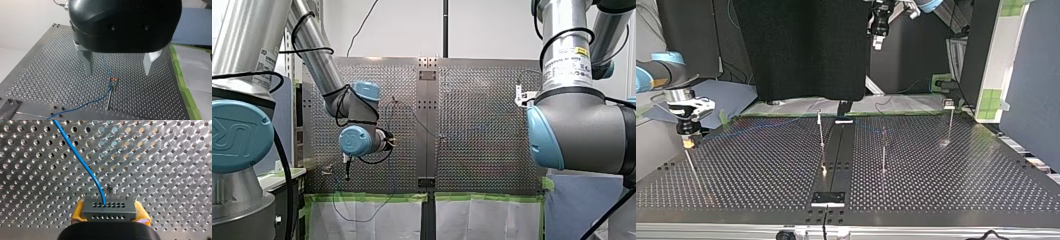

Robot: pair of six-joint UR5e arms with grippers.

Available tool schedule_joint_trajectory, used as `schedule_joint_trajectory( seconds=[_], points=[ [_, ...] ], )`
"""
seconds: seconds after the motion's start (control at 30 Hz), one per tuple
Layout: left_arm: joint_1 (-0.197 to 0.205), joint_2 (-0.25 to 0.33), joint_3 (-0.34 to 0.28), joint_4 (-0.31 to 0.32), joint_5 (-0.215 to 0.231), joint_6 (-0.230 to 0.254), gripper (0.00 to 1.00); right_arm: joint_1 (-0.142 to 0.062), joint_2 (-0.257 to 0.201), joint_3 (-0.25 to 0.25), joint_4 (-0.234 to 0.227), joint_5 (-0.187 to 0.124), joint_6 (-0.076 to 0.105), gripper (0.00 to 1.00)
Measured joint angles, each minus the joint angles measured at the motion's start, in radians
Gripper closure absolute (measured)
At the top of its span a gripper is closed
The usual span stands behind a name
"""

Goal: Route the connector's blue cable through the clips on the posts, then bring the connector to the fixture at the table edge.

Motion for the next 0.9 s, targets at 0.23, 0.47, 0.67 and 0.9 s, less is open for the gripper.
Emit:
schedule_joint_trajectory(
  seconds=[0.23, 0.47, 0.67, 0.9],
  points=[
    [0.0, 0.0, 0.0, 0.0, 0.0, 0.0, 0.0, -0.005, 0.0, -0.001, -0.003, -0.009, 0.003, 1.0],
    [0.0, 0.0, 0.0, -0.002, 0.0, 0.0, 0.0, -0.009, 0.001, -0.001, -0.014, -0.028, 0.015, 1.0],
    [0.0, 0.0, 0.0, -0.006, -0.001, 0.001, 0.0, -0.012, 0.001, -0.001, -0.018, -0.043, 0.018, 1.0],
    [0.0, 0.0, 0.0, -0.007, -0.001, 0.001, 0.0, -0.013, 0.002, -0.002, -0.021, -0.046, 0.019, 1.0]
  ],
)
